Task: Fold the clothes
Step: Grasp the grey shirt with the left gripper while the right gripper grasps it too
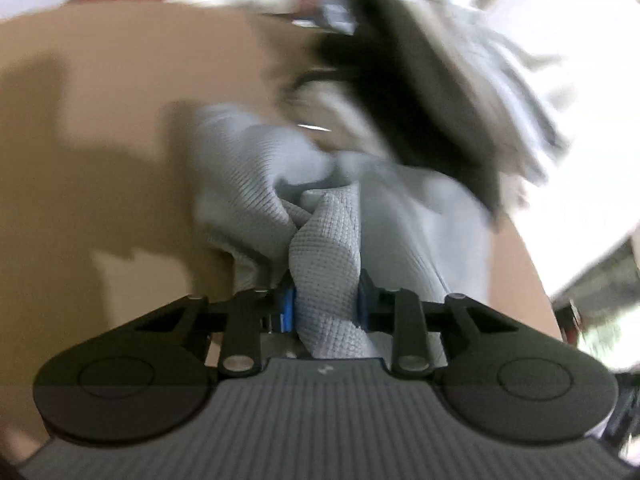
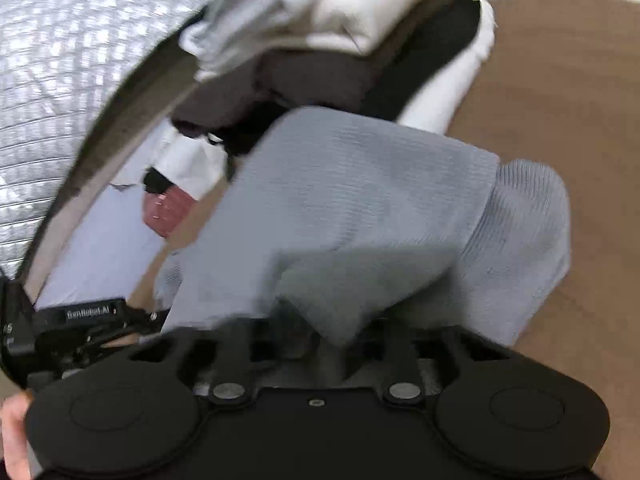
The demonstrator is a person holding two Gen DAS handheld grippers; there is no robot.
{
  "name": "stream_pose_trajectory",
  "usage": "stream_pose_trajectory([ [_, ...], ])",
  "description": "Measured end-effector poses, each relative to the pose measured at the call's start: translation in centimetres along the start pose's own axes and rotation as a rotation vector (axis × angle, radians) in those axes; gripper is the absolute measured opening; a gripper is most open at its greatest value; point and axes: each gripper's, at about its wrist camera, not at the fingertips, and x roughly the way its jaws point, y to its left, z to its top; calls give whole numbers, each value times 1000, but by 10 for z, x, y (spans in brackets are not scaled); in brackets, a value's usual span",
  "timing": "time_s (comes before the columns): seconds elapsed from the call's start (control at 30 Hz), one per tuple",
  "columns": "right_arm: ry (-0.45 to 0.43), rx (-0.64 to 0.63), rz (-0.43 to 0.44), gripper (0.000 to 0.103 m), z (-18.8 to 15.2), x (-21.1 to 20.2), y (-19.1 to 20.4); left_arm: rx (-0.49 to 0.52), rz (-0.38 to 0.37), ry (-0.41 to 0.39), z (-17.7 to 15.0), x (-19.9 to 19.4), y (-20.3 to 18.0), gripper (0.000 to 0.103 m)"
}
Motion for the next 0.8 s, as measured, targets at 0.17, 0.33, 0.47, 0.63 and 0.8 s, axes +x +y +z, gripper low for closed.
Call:
stream_pose_trajectory([
  [0.17,-91,-59,53,14,-5,-69,15,153,-98,-49,-23,-28,-69,27],
  [0.33,-183,-119,107,14,-9,-140,29,265,-193,-106,-60,-68,-118,27],
  [0.47,-241,-141,117,14,-25,-197,35,314,-334,-75,-79,-81,-144,27],
  [0.63,-279,-126,69,14,-76,-253,24,499,-308,3,-123,-107,-167,27],
  [0.8,-273,-29,36,14,-135,-284,-9,620,-297,73,-182,-119,-187,25],
])
